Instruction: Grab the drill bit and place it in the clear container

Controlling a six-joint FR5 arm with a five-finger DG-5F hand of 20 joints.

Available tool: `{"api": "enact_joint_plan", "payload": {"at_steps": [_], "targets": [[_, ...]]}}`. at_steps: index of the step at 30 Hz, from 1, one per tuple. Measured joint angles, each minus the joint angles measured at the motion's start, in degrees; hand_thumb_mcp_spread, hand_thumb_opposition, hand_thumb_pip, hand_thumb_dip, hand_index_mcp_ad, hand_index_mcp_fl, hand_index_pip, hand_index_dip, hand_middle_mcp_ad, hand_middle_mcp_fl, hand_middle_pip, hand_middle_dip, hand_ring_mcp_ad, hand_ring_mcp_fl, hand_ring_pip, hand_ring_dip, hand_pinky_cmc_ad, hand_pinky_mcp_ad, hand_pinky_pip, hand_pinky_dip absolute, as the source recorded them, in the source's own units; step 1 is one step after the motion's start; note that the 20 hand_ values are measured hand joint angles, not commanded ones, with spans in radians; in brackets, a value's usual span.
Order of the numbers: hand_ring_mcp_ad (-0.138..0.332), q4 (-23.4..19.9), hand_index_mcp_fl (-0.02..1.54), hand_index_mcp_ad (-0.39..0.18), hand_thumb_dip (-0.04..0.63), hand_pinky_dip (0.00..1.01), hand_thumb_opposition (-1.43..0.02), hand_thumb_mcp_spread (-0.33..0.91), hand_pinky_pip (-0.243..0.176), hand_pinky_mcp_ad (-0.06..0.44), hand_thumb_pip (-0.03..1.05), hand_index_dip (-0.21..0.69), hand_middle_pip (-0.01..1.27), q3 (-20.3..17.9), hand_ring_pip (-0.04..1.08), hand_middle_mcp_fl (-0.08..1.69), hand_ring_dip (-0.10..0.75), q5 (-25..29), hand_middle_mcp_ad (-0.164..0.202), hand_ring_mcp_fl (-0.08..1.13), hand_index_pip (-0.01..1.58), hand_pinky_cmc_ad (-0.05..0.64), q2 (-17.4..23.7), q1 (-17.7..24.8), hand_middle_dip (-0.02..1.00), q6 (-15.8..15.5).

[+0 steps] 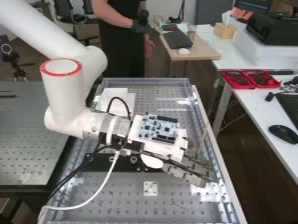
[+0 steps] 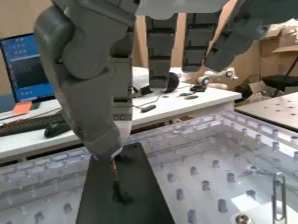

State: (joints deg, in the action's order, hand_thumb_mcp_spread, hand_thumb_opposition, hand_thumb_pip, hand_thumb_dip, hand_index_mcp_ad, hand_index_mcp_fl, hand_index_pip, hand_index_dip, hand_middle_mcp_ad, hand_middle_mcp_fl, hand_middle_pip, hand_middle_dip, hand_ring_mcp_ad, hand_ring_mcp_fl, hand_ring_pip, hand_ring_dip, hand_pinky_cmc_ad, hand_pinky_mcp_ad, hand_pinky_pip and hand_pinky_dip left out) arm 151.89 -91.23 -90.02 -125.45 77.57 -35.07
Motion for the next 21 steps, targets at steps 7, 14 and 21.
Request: {"api": "enact_joint_plan", "payload": {"at_steps": [7, 14, 21], "targets": [[0.124, -3.2, 0.47, -0.171, 0.222, 0.19, -0.85, 0.56, -0.045, 0.119, 0.54, 0.117, 0.13, -3.6, 0.09, 0.26, 0.038, 3.6, 0.049, 0.11, 1.04, 0.408, 1.7, -0.7, 0.21, 9.6], [0.124, -7.5, 0.44, -0.171, 0.225, 0.19, -0.82, 0.53, -0.045, 0.115, 0.56, 0.101, 0.13, -7.2, 0.09, 0.25, 0.051, 9.9, 0.051, 0.09, 1.05, 0.408, 2.8, -0.1, 0.21, 17.1], [0.134, -7.6, 0.35, -0.171, 0.206, 0.18, -0.79, 0.50, -0.045, 0.113, 0.56, 0.108, 0.12, -6.9, 0.09, 0.23, 0.051, 11.4, 0.049, 0.08, 1.17, 0.407, 2.5, 1.0, 0.21, 16.7]]}}
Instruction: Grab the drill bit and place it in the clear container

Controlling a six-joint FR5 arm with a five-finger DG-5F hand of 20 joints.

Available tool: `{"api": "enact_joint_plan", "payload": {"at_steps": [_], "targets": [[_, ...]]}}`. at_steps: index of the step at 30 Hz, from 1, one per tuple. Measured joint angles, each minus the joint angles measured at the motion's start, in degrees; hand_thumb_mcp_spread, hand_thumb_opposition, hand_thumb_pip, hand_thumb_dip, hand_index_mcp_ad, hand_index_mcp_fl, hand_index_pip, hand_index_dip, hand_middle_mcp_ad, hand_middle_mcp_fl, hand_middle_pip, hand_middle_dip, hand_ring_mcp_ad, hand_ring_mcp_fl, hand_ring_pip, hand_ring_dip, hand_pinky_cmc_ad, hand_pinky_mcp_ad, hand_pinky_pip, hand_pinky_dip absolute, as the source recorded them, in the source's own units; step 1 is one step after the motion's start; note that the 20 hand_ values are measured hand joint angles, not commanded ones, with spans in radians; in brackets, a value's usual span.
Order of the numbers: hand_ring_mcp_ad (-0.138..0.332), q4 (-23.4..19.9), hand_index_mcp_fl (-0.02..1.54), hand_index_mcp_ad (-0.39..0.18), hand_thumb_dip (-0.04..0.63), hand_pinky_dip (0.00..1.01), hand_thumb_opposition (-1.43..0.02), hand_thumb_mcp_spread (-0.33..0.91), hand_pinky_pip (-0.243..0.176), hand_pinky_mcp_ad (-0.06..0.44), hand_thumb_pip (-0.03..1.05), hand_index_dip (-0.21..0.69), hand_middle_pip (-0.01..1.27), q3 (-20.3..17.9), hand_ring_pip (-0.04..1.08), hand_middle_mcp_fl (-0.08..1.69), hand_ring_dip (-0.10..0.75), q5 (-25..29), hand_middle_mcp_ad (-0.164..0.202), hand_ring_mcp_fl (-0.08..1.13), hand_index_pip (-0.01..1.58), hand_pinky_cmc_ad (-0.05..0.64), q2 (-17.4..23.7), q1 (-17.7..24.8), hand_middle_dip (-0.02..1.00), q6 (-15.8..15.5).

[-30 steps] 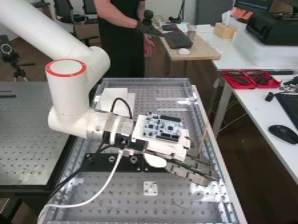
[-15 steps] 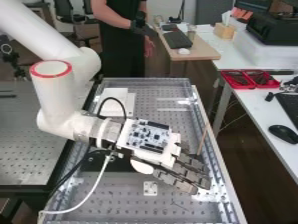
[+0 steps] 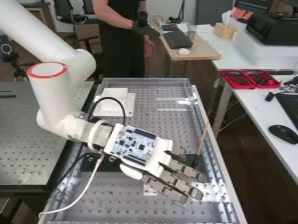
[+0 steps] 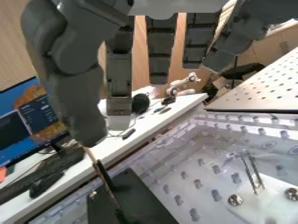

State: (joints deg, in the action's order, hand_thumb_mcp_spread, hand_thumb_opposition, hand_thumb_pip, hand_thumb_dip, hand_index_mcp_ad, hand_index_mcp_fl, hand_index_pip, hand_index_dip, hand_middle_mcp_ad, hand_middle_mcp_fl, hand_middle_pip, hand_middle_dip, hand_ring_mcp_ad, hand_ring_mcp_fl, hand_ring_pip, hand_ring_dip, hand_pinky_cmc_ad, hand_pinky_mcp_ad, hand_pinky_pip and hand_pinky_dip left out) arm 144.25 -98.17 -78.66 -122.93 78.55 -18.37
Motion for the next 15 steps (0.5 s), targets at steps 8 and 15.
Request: {"api": "enact_joint_plan", "payload": {"at_steps": [8, 15], "targets": [[0.134, 1.3, 0.30, -0.168, 0.182, 0.18, -0.77, 0.49, -0.045, 0.115, 0.56, 0.145, 0.12, 1.2, 0.09, 0.23, 0.054, 0.3, 0.051, 0.07, 1.32, 0.405, -0.8, 0.3, 0.22, -3.1], [0.134, 2.1, 0.31, -0.152, 0.171, 0.18, -0.77, 0.48, -0.045, 0.120, 0.56, 0.202, 0.12, 2.0, 0.09, 0.23, 0.054, 0.1, 0.051, 0.06, 1.43, 0.405, -1.6, 0.5, 0.22, -5.2]]}}
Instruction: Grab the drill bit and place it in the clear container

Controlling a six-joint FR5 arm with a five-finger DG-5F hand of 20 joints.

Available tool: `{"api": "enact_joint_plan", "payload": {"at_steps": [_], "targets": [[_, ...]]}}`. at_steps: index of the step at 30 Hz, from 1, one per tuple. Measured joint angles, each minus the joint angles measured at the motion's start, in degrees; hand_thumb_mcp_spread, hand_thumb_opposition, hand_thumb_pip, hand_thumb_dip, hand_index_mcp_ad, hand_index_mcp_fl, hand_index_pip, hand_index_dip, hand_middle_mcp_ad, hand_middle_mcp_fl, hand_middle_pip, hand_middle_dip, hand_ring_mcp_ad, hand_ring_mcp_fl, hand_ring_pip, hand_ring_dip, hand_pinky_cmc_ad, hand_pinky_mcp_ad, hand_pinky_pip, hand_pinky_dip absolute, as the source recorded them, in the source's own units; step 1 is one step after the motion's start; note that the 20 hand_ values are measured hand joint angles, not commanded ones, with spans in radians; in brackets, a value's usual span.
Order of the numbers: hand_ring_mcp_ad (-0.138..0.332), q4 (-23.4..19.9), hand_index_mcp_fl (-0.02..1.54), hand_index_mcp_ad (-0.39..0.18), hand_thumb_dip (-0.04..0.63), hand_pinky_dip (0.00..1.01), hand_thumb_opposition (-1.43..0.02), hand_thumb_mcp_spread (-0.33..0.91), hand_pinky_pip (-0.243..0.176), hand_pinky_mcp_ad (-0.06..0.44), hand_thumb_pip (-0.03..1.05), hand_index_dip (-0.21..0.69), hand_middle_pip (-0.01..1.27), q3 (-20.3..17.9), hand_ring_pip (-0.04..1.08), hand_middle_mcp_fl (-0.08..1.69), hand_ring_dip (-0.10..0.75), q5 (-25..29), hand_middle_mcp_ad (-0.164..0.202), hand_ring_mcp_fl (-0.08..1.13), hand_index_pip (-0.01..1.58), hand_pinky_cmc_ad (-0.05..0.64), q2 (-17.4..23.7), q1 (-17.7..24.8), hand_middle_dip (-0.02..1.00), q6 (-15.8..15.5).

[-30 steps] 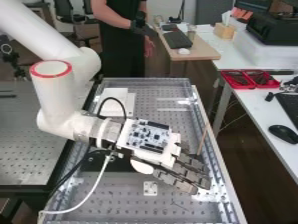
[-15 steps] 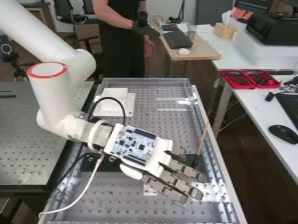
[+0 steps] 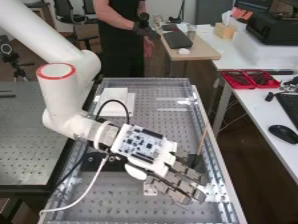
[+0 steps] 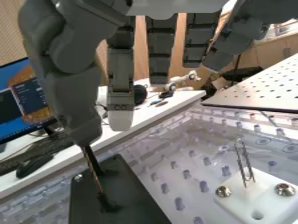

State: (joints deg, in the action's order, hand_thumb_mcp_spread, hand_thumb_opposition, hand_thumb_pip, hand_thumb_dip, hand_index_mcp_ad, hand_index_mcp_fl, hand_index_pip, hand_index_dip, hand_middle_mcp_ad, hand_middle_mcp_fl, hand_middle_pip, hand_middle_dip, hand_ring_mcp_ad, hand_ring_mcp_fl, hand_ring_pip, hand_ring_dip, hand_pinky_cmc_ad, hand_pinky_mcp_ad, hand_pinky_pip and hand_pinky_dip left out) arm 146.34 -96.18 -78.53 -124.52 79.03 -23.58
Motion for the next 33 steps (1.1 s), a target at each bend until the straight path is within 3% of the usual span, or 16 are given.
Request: {"api": "enact_joint_plan", "payload": {"at_steps": [10, 19, 33], "targets": [[0.134, 0.0, 0.30, -0.152, 0.164, 0.18, -0.77, 0.50, -0.045, 0.120, 0.56, 0.222, 0.12, 0.8, 0.09, 0.23, 0.051, -0.8, 0.051, 0.06, 1.46, 0.405, -0.9, -0.1, 0.23, 1.5], [0.131, -0.1, 0.31, -0.152, 0.164, 0.18, -0.77, 0.52, -0.045, 0.117, 0.54, 0.225, 0.12, 0.5, 0.09, 0.23, 0.059, -1.9, 0.051, 0.06, 1.39, 0.405, -1.1, 0.0, 0.23, 4.1], [0.131, -0.5, 0.38, -0.152, 0.164, 0.18, -0.77, 0.53, -0.045, 0.117, 0.53, 0.182, 0.12, 0.5, 0.09, 0.23, 0.059, -2.0, 0.051, 0.06, 1.30, 0.405, -1.4, 0.1, 0.23, 1.6]]}}
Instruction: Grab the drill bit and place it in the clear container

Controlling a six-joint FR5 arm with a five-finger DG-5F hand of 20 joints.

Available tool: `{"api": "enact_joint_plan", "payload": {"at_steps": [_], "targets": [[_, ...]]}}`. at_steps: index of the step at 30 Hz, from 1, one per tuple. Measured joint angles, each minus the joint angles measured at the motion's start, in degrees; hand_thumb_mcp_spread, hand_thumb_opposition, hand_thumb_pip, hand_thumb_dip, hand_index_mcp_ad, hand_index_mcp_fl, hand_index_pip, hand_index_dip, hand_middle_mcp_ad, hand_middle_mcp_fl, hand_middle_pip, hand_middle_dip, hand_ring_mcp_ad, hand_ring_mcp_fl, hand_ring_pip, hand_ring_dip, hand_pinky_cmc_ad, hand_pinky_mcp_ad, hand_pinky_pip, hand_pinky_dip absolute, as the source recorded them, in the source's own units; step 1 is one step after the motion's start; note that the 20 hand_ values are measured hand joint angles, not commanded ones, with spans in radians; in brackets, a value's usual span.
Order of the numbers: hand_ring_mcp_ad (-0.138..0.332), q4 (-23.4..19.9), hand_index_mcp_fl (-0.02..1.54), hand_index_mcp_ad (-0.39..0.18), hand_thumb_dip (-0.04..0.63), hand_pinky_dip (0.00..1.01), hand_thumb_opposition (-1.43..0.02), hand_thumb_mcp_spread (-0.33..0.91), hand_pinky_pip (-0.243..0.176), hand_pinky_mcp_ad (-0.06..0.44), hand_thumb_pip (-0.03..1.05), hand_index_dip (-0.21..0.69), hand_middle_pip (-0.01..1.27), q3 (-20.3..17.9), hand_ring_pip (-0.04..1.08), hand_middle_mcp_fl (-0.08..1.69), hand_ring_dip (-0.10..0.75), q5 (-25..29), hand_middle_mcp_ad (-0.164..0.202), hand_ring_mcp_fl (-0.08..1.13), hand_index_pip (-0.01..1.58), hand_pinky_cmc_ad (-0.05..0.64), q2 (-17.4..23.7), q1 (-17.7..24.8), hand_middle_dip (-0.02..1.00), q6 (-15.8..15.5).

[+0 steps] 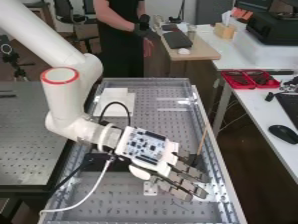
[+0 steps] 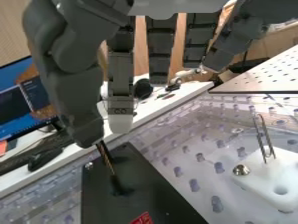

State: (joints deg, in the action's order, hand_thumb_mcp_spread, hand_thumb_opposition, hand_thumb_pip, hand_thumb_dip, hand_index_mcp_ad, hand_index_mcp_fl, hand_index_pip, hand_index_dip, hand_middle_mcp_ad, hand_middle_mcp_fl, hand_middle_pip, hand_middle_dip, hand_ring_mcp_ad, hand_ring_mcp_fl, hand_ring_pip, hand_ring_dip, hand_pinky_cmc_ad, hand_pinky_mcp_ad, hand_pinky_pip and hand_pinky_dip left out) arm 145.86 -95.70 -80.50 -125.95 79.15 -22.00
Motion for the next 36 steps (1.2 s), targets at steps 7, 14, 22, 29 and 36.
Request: {"api": "enact_joint_plan", "payload": {"at_steps": [7, 14, 22, 29, 36], "targets": [[0.131, -0.3, 0.38, -0.152, 0.164, 0.18, -0.77, 0.53, -0.045, 0.117, 0.53, 0.182, 0.12, 0.4, 0.09, 0.23, 0.059, 0.0, 0.051, 0.07, 1.28, 0.405, -0.5, 0.0, 0.23, 0.5], [0.131, -0.4, 0.38, -0.152, 0.164, 0.18, -0.77, 0.53, -0.045, 0.120, 0.53, 0.183, 0.12, 0.5, 0.10, 0.23, 0.059, -0.1, 0.051, 0.08, 1.28, 0.405, -0.8, 0.0, 0.23, 1.3], [0.131, -0.6, 0.41, -0.152, 0.166, 0.18, -0.79, 0.55, -0.045, 0.117, 0.53, 0.183, 0.12, 0.5, 0.10, 0.23, 0.059, -0.1, 0.051, 0.08, 1.28, 0.405, -1.0, 0.1, 0.23, 2.0], [0.131, -1.2, 0.46, -0.152, 0.166, 0.18, -0.79, 0.55, -0.045, 0.117, 0.52, 0.183, 0.12, 0.3, 0.09, 0.23, 0.059, 0.1, 0.051, 0.08, 1.28, 0.405, -1.0, 0.0, 0.23, 2.6], [0.131, -0.9, 0.49, -0.152, 0.166, 0.18, -0.82, 0.58, -0.045, 0.117, 0.51, 0.183, 0.12, 0.5, 0.10, 0.24, 0.061, 0.0, 0.051, 0.08, 1.28, 0.405, -1.0, 0.1, 0.23, 3.4]]}}
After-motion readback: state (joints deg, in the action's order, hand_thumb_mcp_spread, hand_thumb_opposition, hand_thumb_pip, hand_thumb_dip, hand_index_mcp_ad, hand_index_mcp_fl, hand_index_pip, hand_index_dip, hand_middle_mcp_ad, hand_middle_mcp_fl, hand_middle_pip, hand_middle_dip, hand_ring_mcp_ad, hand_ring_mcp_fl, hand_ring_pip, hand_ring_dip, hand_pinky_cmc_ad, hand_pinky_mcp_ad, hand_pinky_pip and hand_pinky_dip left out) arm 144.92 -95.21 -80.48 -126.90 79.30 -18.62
